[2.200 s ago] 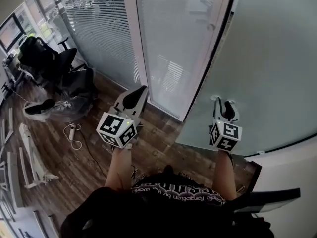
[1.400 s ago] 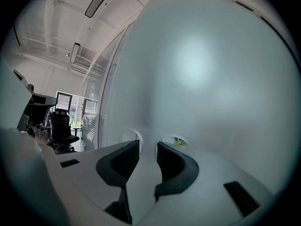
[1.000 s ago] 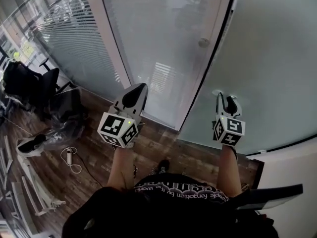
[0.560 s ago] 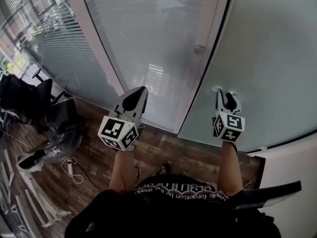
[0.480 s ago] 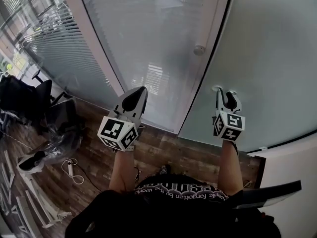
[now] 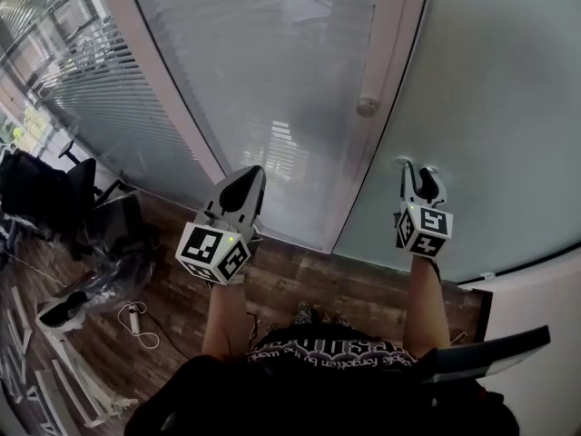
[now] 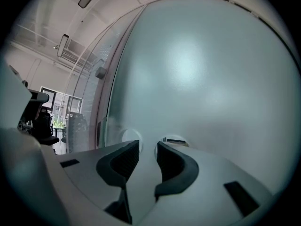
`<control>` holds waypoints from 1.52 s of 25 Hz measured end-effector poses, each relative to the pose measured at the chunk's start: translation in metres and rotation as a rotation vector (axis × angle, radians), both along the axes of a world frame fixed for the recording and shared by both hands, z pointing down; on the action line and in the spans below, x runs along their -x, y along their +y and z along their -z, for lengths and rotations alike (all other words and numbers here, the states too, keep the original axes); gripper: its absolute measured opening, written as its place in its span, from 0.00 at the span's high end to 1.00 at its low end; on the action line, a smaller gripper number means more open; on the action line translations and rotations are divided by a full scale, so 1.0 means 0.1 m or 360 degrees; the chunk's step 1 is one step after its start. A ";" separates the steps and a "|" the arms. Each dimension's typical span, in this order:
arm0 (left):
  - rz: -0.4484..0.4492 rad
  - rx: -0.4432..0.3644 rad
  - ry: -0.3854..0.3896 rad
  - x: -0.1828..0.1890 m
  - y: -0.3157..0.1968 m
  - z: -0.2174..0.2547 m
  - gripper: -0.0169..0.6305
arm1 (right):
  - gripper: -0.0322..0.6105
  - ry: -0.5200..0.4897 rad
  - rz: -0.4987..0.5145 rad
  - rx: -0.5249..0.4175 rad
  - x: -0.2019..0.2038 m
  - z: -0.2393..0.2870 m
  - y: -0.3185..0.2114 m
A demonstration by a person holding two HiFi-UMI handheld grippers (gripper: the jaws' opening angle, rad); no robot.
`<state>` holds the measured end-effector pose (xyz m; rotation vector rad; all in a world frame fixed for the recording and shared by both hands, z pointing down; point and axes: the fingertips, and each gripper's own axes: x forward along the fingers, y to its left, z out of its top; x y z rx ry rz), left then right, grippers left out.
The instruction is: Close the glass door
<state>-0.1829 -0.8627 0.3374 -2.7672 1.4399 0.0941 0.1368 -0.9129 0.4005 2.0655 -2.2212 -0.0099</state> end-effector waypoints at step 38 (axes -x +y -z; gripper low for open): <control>-0.0129 -0.0008 0.0022 -0.20 0.06 0.11 0.97 | 0.77 -0.0006 0.0048 -0.0006 0.06 0.20 0.46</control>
